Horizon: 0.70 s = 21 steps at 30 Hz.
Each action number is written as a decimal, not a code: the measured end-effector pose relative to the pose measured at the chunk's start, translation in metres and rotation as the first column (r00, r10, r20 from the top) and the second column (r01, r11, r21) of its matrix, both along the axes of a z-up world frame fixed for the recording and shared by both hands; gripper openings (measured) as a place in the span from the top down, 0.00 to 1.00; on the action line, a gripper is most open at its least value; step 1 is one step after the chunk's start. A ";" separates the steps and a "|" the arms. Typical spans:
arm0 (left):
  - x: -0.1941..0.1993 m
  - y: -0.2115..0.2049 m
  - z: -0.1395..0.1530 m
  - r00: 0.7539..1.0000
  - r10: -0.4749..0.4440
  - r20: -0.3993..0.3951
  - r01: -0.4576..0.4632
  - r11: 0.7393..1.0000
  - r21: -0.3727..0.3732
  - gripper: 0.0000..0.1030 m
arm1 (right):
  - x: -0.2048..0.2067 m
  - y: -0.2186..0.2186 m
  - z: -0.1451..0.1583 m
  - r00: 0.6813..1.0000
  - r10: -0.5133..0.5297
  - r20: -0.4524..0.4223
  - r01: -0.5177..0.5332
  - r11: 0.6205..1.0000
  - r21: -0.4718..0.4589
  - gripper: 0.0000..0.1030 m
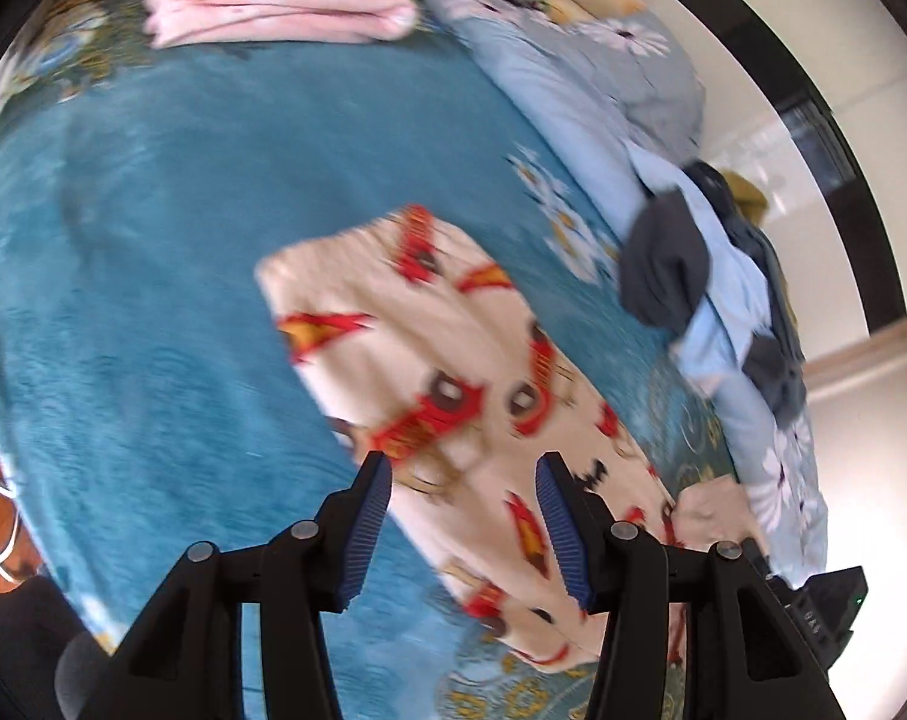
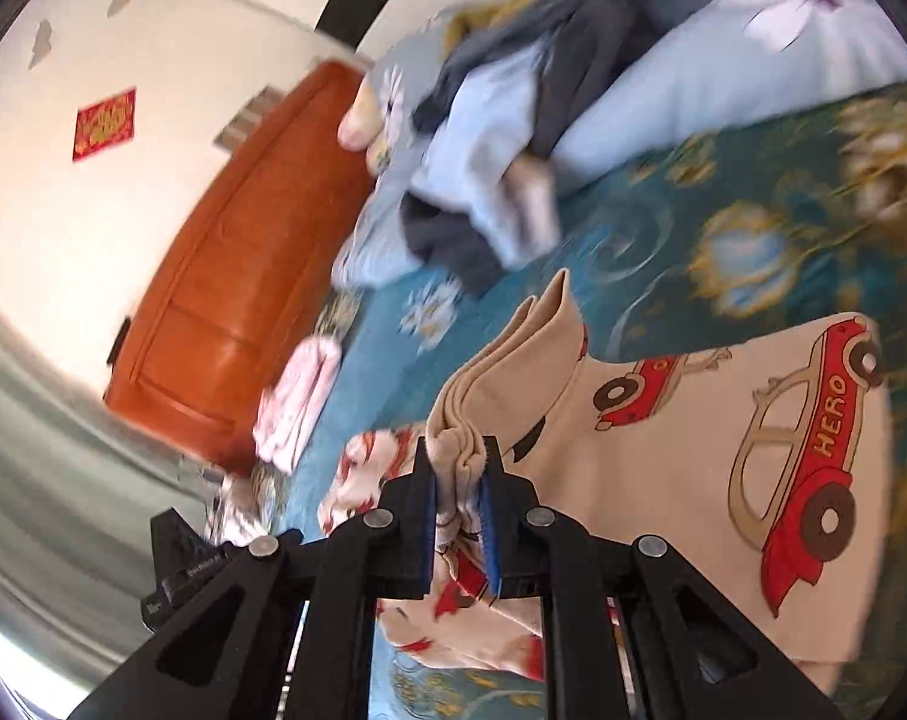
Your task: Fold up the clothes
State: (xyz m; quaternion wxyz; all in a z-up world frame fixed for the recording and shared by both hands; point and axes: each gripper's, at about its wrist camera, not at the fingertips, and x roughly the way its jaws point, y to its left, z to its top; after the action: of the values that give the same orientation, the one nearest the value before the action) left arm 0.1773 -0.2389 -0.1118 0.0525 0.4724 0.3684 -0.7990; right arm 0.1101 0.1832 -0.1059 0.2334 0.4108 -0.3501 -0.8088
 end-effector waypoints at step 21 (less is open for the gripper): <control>-0.022 -0.067 -0.057 0.979 0.202 0.020 -0.203 0.972 0.120 0.47 | -0.010 -0.116 -0.034 0.954 0.285 0.096 -0.299 0.930 0.214 0.56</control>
State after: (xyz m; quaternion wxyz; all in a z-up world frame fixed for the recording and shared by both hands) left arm 0.1553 -0.3059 -0.1684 0.1064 0.4379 0.4622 -0.7638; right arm 0.0999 0.0668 -0.1396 0.2917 0.5077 -0.1979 -0.7861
